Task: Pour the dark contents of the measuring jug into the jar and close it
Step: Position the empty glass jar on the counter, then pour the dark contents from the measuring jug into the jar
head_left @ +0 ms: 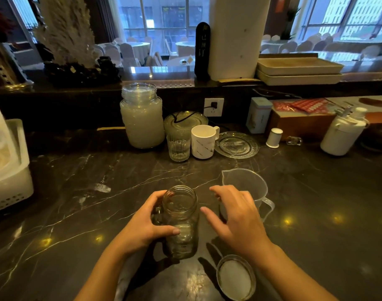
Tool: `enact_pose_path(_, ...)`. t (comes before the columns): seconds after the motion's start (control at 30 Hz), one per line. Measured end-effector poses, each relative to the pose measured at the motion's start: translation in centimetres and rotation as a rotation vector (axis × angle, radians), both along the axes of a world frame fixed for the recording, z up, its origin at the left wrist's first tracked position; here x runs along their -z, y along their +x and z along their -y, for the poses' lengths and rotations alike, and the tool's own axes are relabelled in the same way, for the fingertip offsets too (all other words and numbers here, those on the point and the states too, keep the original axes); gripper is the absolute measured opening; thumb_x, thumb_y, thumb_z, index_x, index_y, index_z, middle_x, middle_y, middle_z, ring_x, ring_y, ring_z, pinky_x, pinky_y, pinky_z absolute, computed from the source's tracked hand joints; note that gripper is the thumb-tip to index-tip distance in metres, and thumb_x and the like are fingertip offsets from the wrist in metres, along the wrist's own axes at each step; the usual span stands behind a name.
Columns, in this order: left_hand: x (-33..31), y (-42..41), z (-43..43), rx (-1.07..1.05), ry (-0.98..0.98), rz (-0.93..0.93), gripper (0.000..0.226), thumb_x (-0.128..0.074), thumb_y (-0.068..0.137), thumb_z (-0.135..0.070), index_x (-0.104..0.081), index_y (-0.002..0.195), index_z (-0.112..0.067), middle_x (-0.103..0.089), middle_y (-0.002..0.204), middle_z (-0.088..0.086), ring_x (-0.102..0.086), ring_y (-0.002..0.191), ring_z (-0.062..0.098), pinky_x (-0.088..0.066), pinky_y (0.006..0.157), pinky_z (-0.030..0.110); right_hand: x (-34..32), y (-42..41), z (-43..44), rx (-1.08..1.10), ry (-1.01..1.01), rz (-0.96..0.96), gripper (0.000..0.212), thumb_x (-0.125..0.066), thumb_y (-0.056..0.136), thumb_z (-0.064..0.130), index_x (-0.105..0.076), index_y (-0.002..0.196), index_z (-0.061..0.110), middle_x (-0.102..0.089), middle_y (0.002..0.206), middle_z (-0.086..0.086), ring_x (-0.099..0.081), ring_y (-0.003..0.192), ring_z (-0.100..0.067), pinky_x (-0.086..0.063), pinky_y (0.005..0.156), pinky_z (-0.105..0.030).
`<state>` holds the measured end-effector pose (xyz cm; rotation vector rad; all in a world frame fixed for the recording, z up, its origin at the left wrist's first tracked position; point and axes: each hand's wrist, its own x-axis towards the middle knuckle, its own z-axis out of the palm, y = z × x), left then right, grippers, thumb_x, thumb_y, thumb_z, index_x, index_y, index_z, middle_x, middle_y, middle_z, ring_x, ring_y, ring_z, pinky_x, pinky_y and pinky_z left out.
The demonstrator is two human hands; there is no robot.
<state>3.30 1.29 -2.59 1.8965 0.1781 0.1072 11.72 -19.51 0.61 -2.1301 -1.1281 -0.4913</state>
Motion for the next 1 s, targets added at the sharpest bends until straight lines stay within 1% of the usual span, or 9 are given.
enact_pose_path(0.17, -0.1, -0.1, 0.1, 0.012, -0.023, 0.004, 0.073, -0.084, 0.047, -0.042, -0.048, 0.109, -0.055, -0.060, 0.112, -0.030, -0.058, 0.107, -0.004, -0.051, 0.079, 0.017, 0.1, 1.8, 3.4, 0.156, -0.004, -0.006, 0.041, -0.050, 0.083, 0.041, -0.056, 0.108, 0.009, -0.063, 0.096, -0.006, -0.058, 0.087, -0.018, -0.038, 0.074, -0.030)
enact_pose_path(0.3, -0.2, -0.1, 0.1, 0.009, -0.054, 0.018, 0.074, -0.085, 0.044, -0.041, -0.050, 0.109, -0.052, -0.061, 0.113, -0.027, -0.061, 0.104, -0.002, -0.052, 0.076, 0.014, 1.3, 3.1, 6.4, 0.306, 0.010, -0.050, 0.043, -0.062, 0.081, 0.035, -0.054, 0.112, 0.007, -0.061, 0.104, -0.010, -0.057, 0.093, -0.021, -0.041, 0.078, -0.035)
enact_pose_path(0.37, -0.1, -0.1, 0.1, 0.008, -0.049, 0.015, 0.076, -0.085, 0.043, -0.043, -0.050, 0.110, -0.051, -0.061, 0.113, -0.027, -0.061, 0.104, -0.002, -0.052, 0.076, 0.017, 2.0, 3.5, 7.6, 0.359, 0.005, -0.104, 0.042, -0.067, 0.082, 0.032, -0.053, 0.114, 0.008, -0.060, 0.106, -0.009, -0.055, 0.094, -0.019, -0.042, 0.079, -0.037)
enact_pose_path(0.47, -0.1, -0.2, 0.2, 0.007, -0.051, 0.026, 0.076, -0.084, 0.042, -0.042, -0.050, 0.109, -0.051, -0.061, 0.113, -0.027, -0.061, 0.104, -0.002, -0.052, 0.075, 0.013, 3.1, 3.9, 8.5, 0.402, -0.014, -0.239, 0.040, -0.063, 0.083, 0.032, -0.052, 0.115, 0.011, -0.058, 0.107, -0.004, -0.051, 0.094, -0.013, -0.041, 0.083, -0.036)
enact_pose_path(0.6, -0.2, -0.2, 0.2, -0.002, -0.064, 0.024, 0.075, -0.084, 0.041, -0.042, -0.051, 0.108, -0.052, -0.062, 0.112, -0.028, -0.061, 0.102, -0.003, -0.052, 0.074, 0.017, 4.0, 4.2, 8.7, 0.367, 0.038, -0.407, 0.011, -0.061, 0.087, 0.023, -0.058, 0.096, 0.018, -0.056, 0.092, 0.003, -0.053, 0.085, -0.013, -0.048, 0.078, -0.039)
enact_pose_path(0.67, -0.2, -0.2, 0.3, -0.010, -0.073, 0.017, 0.078, -0.084, 0.040, -0.042, -0.051, 0.110, -0.050, -0.062, 0.111, -0.028, -0.062, 0.101, -0.003, -0.051, 0.074, 0.019, 4.3, 4.3, 8.6, 0.351, 0.065, -0.473, 0.002, -0.059, 0.088, 0.021, -0.057, 0.089, 0.021, -0.055, 0.089, 0.006, -0.054, 0.082, -0.012, -0.048, 0.073, -0.031)
enact_pose_path(0.73, -0.2, -0.3, 0.3, -0.016, -0.079, 0.018, 0.081, -0.084, 0.040, -0.041, -0.050, 0.113, -0.043, -0.062, 0.112, -0.027, -0.062, 0.100, -0.002, -0.052, 0.074, 0.018, 4.5, 4.5, 8.5, 0.334, 0.103, -0.520, 0.007, -0.057, 0.089, 0.019, -0.057, 0.083, 0.022, -0.056, 0.086, 0.006, -0.054, 0.078, -0.009, -0.044, 0.065, -0.020)
enact_pose_path(0.77, -0.2, -0.4, 0.3, -0.019, -0.079, 0.017, 0.082, -0.084, 0.040, -0.041, -0.050, 0.114, -0.041, -0.062, 0.112, -0.027, -0.062, 0.101, -0.002, -0.052, 0.074, 0.018, 4.6, 4.6, 8.4, 0.317, 0.131, -0.559, 0.008, -0.057, 0.090, 0.018, -0.057, 0.082, 0.021, -0.057, 0.085, 0.004, -0.055, 0.077, -0.009, -0.044, 0.063, -0.018)
enact_pose_path(1.0, -0.4, -0.4, 0.5, -0.029, -0.085, 0.005, 0.082, -0.085, 0.042, -0.042, -0.050, 0.115, -0.043, -0.061, 0.114, -0.026, -0.061, 0.106, -0.001, -0.050, 0.081, 0.021, 4.0, 4.9, 7.6, 0.173, 0.522, -0.810, 0.011, -0.055, 0.090, 0.018, -0.063, 0.083, 0.020, -0.064, 0.081, -0.005, -0.059, 0.074, -0.008, -0.049, 0.061, -0.014)
